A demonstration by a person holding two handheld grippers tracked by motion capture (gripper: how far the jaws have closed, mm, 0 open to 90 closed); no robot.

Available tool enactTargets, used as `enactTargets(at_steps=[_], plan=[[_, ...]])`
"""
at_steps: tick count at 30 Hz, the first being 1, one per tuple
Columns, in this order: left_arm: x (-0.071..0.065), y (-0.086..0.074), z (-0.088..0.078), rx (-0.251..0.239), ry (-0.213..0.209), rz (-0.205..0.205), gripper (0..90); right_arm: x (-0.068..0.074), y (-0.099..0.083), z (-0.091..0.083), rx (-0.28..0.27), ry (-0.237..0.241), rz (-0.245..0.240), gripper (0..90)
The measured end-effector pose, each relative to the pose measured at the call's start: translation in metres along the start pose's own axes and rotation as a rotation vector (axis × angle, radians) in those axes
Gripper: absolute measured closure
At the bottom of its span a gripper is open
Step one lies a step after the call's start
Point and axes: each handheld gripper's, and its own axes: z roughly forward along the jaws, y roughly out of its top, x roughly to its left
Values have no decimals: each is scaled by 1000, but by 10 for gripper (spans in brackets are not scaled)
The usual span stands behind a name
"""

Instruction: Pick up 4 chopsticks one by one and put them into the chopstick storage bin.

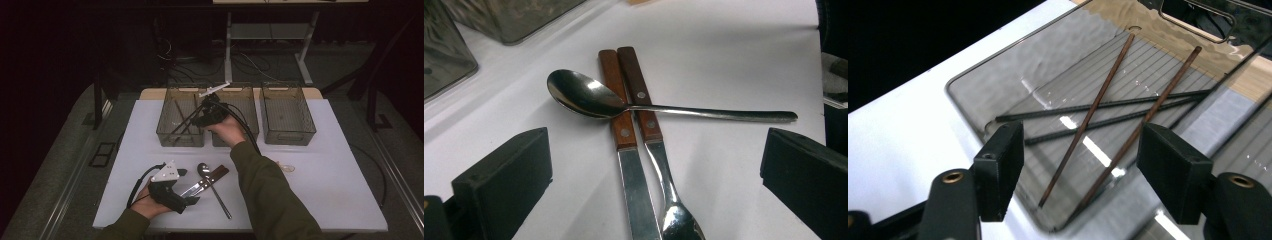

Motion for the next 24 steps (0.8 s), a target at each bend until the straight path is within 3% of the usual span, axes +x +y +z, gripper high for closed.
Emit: enactTargets(at_steps=[8, 11, 24], plan=[[1, -1, -1, 11, 9, -3, 0, -1, -30, -33, -34, 47, -30, 314], [2, -2, -1, -3, 4, -25, 0, -3, -42, -44, -28, 66, -47, 284], [2, -3, -2, 8, 13, -36, 0, -18, -96, -94, -73, 73, -63, 233]])
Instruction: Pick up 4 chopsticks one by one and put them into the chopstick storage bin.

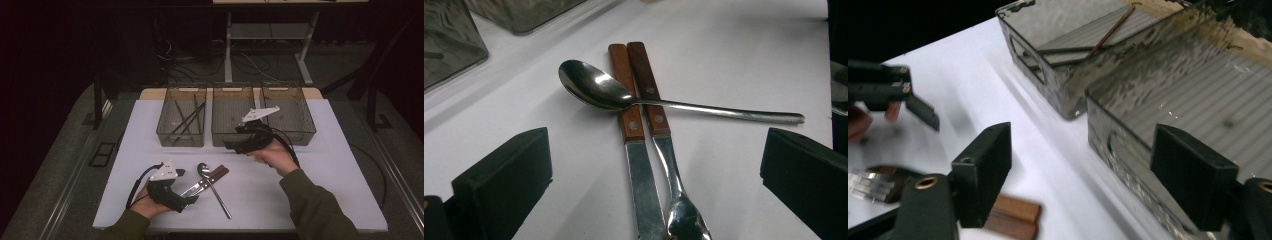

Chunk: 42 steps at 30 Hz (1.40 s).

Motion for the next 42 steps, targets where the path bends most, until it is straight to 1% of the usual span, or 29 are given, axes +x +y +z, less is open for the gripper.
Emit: enactTargets(at_steps=[2, 6, 9, 12, 13, 14, 17, 18, 22, 23, 27, 32, 37, 40, 42], plan=[[-1, -1, 0, 3, 2, -1, 0, -2, -7, -7, -6, 13, 7, 206], [-1, -1, 0, 2, 6, -7, 0, -5, -21, -17, -16, 28, 20, 179], [-1, -1, 0, 2, 7, -8, 0, -8, -31, -23, -12, 29, 22, 157], [-1, -1, -1, 4, 9, -8, 0, -12, -42, -28, -17, 37, 39, 140], [-1, -1, -1, 3, 9, -8, 0, -13, -44, -30, -19, 38, 51, 134], [-1, -1, -1, 2, 9, -8, 0, -14, -47, -32, -26, 38, 51, 133], [-1, -1, -1, 4, 11, -7, 0, -17, -53, -40, -46, 38, 72, 133], [-1, -1, -1, 3, 11, -7, 0, -18, -55, -42, -55, 40, 67, 134], [-1, -1, -1, 5, 13, -4, 0, -20, -64, -51, -97, 25, 85, 119], [-1, 0, -1, 5, 13, -4, 0, -21, -67, -53, -103, 23, 80, 119], [-1, 0, -1, 4, 11, 2, 0, -23, -74, -60, -96, 5, 74, 120], [-1, 0, -2, 0, 11, 4, 0, -30, -82, -71, -92, 1, 78, 120], [-2, 0, -2, 2, 11, 7, 0, -36, -91, -82, -55, -6, 81, 120], [-3, 0, -2, 3, 10, 5, 0, -39, -97, -88, -46, -2, 85, 120], [-3, 0, -2, 5, 10, 7, 0, -42, -101, -91, -34, -12, 91, 120]])
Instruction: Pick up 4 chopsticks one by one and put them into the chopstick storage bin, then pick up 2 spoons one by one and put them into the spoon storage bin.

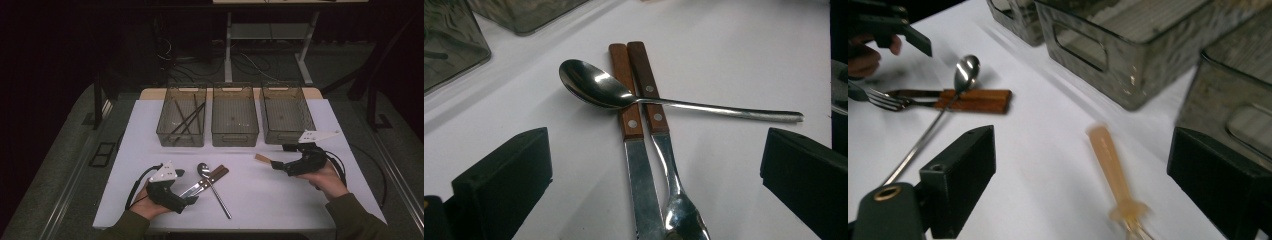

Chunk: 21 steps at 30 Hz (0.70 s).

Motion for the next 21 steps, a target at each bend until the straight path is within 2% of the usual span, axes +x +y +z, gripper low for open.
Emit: enactTargets(at_steps=[5, 11, 18, 21], plan=[[0, -1, -1, -4, 1, -5, 0, -8, -9, -6, 32, -27, 1, 130], [0, -1, -1, -5, 1, -6, 0, -17, -16, -9, 48, -47, 35, 157], [0, 0, -1, -3, 2, 0, 0, -28, -22, -7, 71, -89, 92, 340], [-1, 0, 0, 2, -2, 3, 0, -32, -24, -6, 82, -92, 117, 412]])
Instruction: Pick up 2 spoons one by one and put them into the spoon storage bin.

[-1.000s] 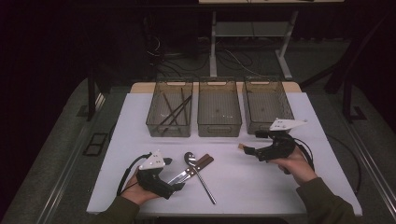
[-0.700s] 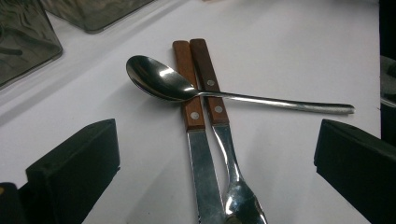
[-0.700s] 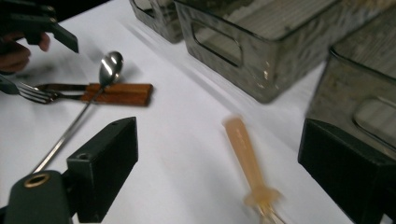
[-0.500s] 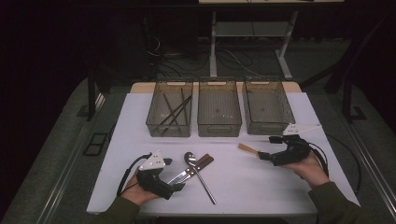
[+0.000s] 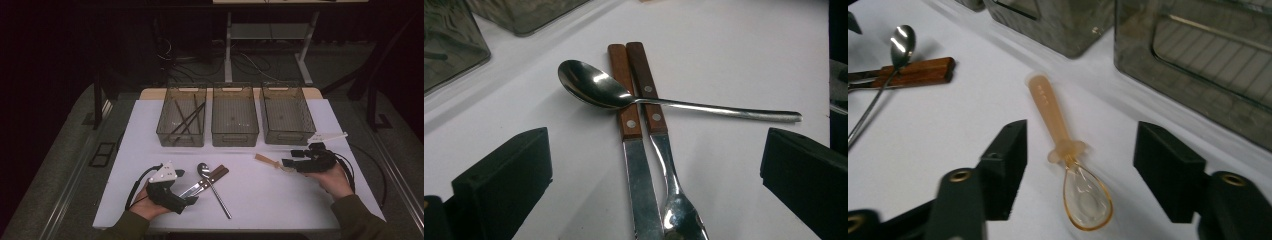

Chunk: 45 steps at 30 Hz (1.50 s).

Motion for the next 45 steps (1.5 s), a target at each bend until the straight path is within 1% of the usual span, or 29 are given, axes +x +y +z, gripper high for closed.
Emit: enactTargets(at_steps=[9, 14, 17, 21, 24, 30, 33, 38, 42, 43, 44, 45], plan=[[0, 0, 0, -2, -3, 4, 0, -8, -6, 6, 75, -6, 43, 538], [-1, 1, 0, -1, -3, 6, 0, -10, -8, 8, 102, 4, 55, 586], [-1, 1, 0, -1, -3, 6, 0, -9, -9, 10, 132, 11, 73, 612], [-1, 1, 0, -1, -3, 7, 0, -10, -11, 12, 149, 16, 70, 634], [-1, 1, 0, -1, -3, 6, 0, -9, -11, 14, 161, 16, 62, 653], [-1, 1, 0, -1, -2, 6, 0, -5, -12, 15, 185, 10, 23, 682], [-1, 1, 0, -1, -2, 6, 0, -3, -13, 15, 190, 1, -23, 704], [-1, 1, 0, -1, -1, 7, 0, 0, -13, 16, 204, 12, -55, 737], [-1, 1, 0, -1, -1, 7, 0, 3, -13, 16, 210, 7, -76, 756], [-1, 1, 0, 0, -2, 7, 0, 4, -13, 16, 210, 11, -85, 778], [-1, 0, 0, -1, -2, 7, 0, 5, -14, 17, 213, 23, -86, 787], [-1, 0, 0, -1, -2, 7, 0, 6, -14, 17, 217, 22, -97, 789]])
